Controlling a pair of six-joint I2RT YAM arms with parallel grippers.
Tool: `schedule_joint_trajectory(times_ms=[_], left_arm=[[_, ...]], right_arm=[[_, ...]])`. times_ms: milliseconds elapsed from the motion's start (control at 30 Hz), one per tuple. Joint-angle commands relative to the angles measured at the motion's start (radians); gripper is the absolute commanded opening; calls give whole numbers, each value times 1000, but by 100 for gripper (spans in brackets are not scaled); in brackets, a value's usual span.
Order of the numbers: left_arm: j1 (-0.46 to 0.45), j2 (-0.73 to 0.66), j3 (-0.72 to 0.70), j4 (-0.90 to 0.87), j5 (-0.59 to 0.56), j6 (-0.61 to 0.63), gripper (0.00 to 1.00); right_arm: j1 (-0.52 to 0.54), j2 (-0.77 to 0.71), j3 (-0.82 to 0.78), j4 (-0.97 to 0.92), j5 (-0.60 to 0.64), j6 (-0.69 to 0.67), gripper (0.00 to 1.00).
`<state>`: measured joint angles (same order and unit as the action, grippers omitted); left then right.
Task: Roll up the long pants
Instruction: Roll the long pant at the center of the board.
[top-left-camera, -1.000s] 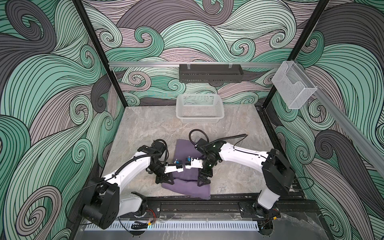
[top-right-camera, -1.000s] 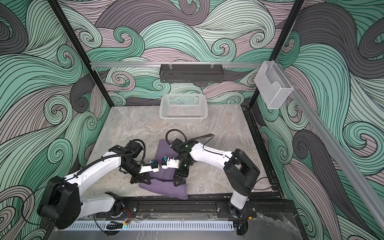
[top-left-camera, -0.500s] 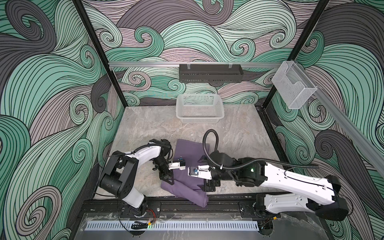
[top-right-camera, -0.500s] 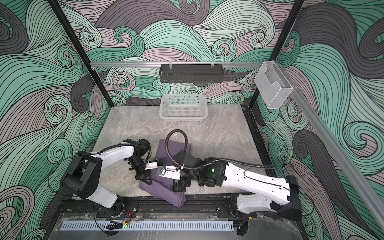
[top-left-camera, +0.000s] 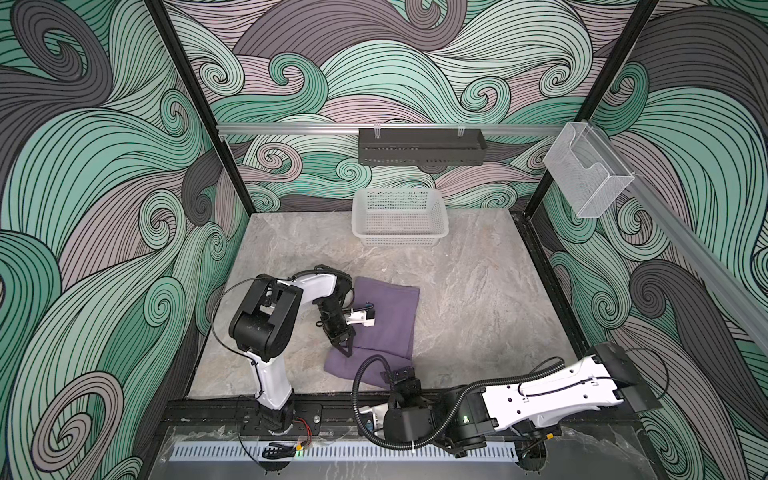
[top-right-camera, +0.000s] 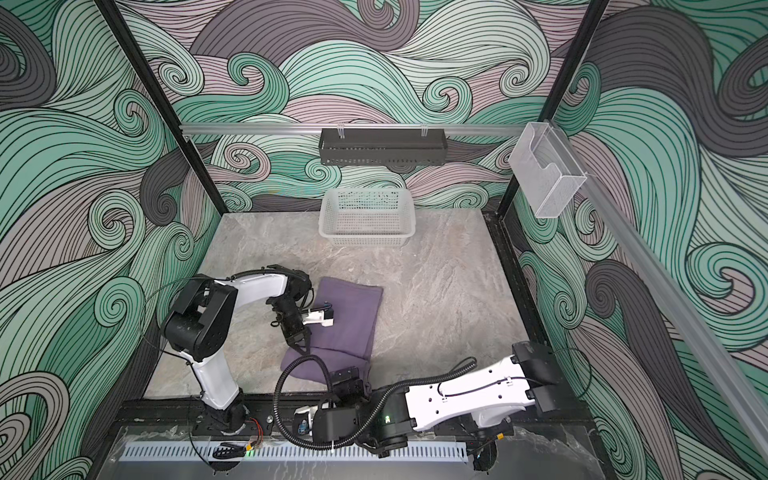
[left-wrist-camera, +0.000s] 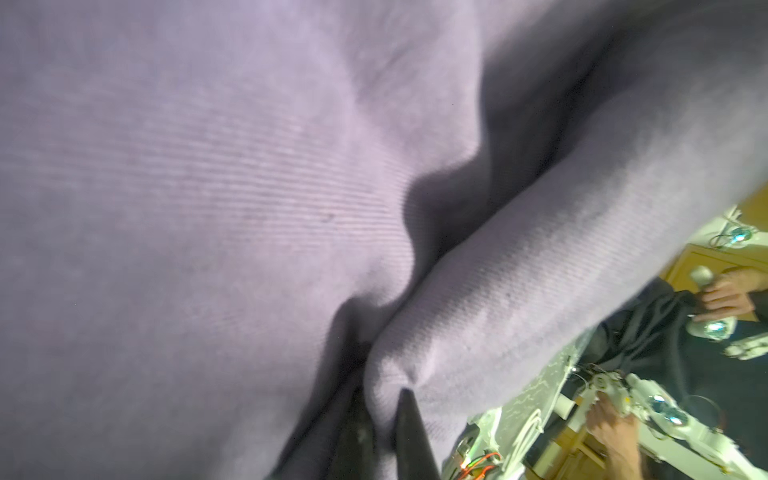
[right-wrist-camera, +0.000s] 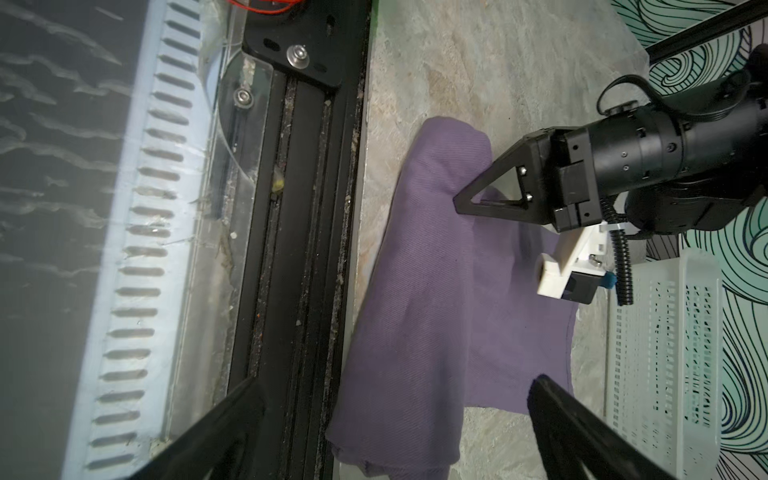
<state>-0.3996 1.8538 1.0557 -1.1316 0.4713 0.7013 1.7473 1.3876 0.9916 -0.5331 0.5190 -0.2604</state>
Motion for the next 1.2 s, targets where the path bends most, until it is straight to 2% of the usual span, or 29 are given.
schedule_joint_trajectory(times_ms=[0,200,400,567,600,700,733,800,867,900,933,967,1000,1033,1167], left_arm=[[8,52,19,-17,-57,-35,0],[8,62,32,-27,-66,-26,0],[8,74,47,-46,-63,-12,0],[8,75,44,-55,-57,-5,0],[8,72,43,-54,-56,-6,0],[7,59,35,-49,-53,-10,0],[8,55,33,-50,-51,-10,0],[8,49,34,-55,-47,-7,0],[8,43,38,-69,-39,-1,0],[9,37,40,-74,-37,3,6],[10,31,43,-82,-37,6,19],[11,24,47,-88,-38,8,33],[13,14,49,-96,-41,12,52],[16,3,54,-106,-45,15,98],[48,-43,72,-138,-76,25,99]], right_arm=[[4,38,-52,127,68,-3,99],[-28,141,-119,235,123,0,99],[-112,227,-180,332,189,53,99],[-187,300,-199,349,150,68,99],[-198,308,-200,345,117,64,89],[-228,317,-198,334,10,56,31],[-235,320,-199,331,-22,50,22],[-244,335,-194,321,-53,44,14],[-252,353,-184,297,-90,33,1],[-257,359,-178,283,-105,29,0],[-260,363,-173,269,-122,26,0],[-265,360,-170,259,-143,22,0],[-272,351,-169,252,-165,18,0],[-278,337,-169,243,-192,13,0],[-307,245,-172,203,-352,-19,0]])
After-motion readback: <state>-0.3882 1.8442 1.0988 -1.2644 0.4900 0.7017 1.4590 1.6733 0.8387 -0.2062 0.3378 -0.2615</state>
